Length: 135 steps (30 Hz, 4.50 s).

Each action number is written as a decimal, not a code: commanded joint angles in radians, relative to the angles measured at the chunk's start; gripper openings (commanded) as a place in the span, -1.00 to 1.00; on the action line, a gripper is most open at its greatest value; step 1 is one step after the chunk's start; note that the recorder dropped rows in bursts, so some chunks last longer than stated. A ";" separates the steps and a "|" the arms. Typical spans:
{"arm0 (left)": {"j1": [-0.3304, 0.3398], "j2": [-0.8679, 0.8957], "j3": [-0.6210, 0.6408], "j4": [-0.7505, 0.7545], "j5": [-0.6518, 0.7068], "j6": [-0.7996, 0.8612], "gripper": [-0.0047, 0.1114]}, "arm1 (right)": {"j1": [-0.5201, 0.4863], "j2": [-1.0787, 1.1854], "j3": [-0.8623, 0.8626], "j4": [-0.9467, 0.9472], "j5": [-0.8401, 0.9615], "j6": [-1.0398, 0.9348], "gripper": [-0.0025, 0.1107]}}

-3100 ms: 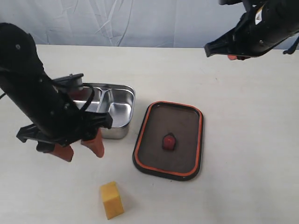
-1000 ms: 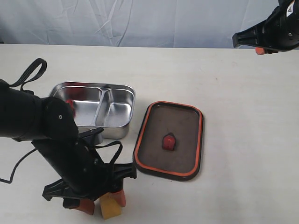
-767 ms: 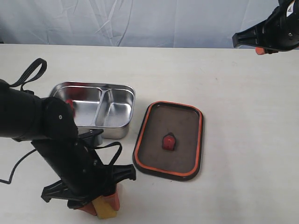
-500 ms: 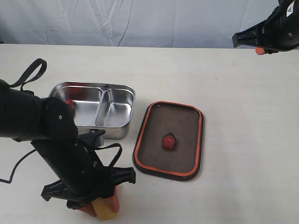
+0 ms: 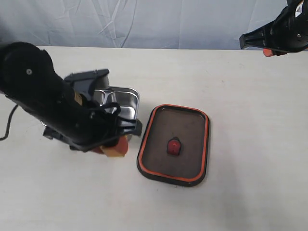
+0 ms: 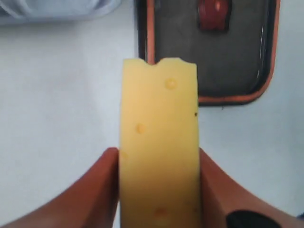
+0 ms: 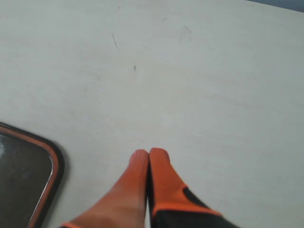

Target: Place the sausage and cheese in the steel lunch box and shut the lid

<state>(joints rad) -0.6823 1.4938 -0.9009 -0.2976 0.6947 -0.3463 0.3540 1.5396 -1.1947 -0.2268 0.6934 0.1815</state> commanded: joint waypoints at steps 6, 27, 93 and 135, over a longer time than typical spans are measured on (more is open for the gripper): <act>0.168 0.046 -0.126 0.274 -0.098 -0.061 -0.92 | -0.004 -0.011 0.002 -0.005 -0.005 0.002 -0.96; 0.202 0.331 -0.253 0.106 -0.131 0.245 -0.92 | -0.004 -0.011 0.002 0.030 0.002 0.002 -0.96; 0.202 -0.297 0.013 0.149 0.140 0.244 -0.91 | 0.006 0.521 -0.225 0.491 0.180 -0.506 -0.10; 0.202 -0.297 0.013 0.158 0.116 0.244 -0.91 | 0.093 0.632 -0.302 0.385 0.188 -0.499 -0.97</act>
<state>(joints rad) -0.4849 1.2060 -0.8880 -0.1424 0.8317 -0.0953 0.4508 2.2003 -1.4963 0.1608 0.8654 -0.3261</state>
